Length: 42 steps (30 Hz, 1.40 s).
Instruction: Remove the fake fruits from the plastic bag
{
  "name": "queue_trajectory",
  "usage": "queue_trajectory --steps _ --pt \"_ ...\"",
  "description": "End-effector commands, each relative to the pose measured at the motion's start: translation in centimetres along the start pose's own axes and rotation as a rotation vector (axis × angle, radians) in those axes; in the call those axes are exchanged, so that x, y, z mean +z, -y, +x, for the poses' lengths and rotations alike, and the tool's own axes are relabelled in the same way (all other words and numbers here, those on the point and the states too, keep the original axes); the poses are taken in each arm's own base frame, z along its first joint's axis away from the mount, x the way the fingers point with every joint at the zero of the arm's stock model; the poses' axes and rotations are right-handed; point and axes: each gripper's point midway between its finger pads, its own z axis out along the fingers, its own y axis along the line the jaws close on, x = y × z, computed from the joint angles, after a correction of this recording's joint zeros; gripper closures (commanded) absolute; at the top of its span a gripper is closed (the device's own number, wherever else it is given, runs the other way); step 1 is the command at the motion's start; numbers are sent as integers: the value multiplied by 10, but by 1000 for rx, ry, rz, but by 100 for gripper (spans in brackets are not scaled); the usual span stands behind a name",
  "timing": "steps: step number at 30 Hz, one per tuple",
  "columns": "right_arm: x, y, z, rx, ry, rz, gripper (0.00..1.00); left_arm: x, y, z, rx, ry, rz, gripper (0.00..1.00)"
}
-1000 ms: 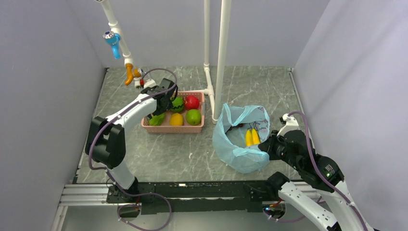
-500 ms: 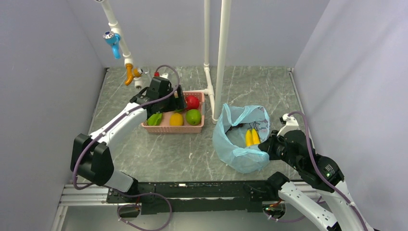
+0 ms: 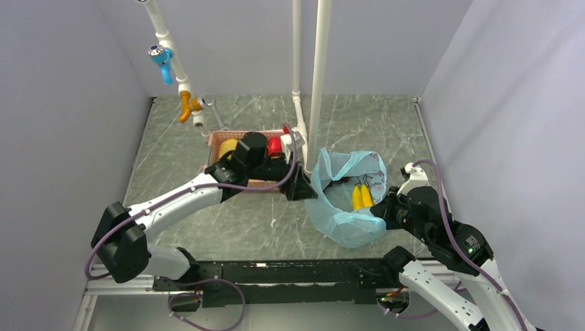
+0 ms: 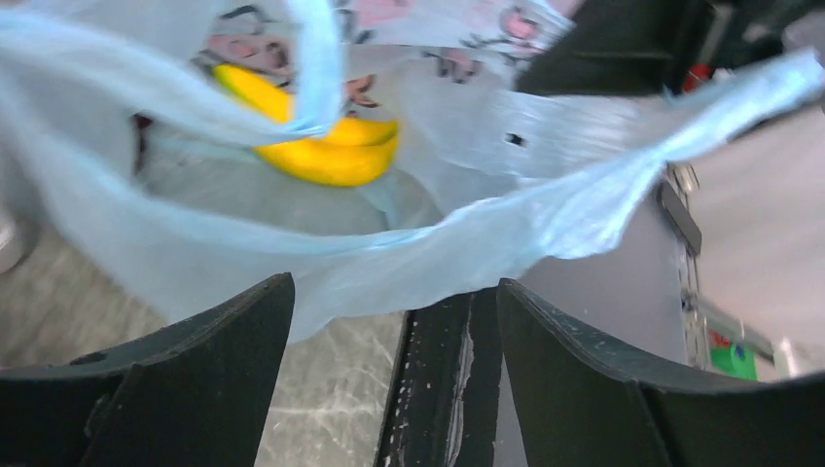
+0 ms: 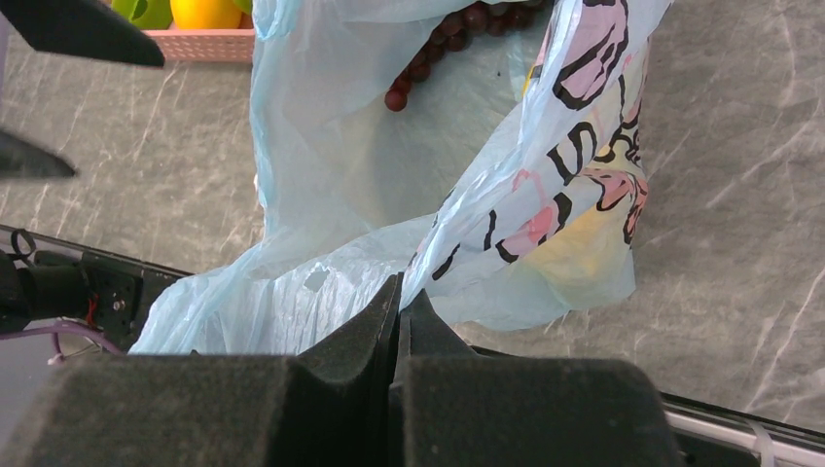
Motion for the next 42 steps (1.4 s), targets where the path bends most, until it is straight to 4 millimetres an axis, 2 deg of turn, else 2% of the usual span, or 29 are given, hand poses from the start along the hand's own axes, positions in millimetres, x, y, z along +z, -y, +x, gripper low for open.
queue_trajectory --steps 1,4,8,10,16,19,23,25,28,32,37,42 --pt "-2 -9 -12 -12 44 -43 100 12 52 -17 221 36 186 21" --pt "-6 -12 -13 -16 54 -63 100 30 50 -14 259 -5 138 27" --pt "-14 -16 -14 -17 72 -104 100 51 45 -10 260 -39 54 26" --pt "-18 -23 -14 -26 81 -152 100 63 43 -11 248 -48 42 27" --pt "-44 -50 -28 -57 158 -327 100 100 60 2 280 -132 105 29" --pt "-53 -59 -33 -81 178 -385 100 114 60 7 267 -153 112 36" --pt "-51 -57 -31 -88 165 -372 100 126 44 9 244 -151 50 42" --pt "-45 -50 -28 -80 147 -325 100 130 26 13 237 -161 -36 43" --pt "-35 -39 -19 -54 105 -261 100 133 -6 26 221 -190 -170 39" --pt "-22 -31 -5 -39 37 -211 100 138 -29 39 206 -238 -259 31" --pt "-18 -22 -5 -35 33 -151 100 145 -23 51 196 -230 -181 14" --pt "-18 -23 -6 -29 30 -151 100 156 -36 73 136 -266 -192 11"
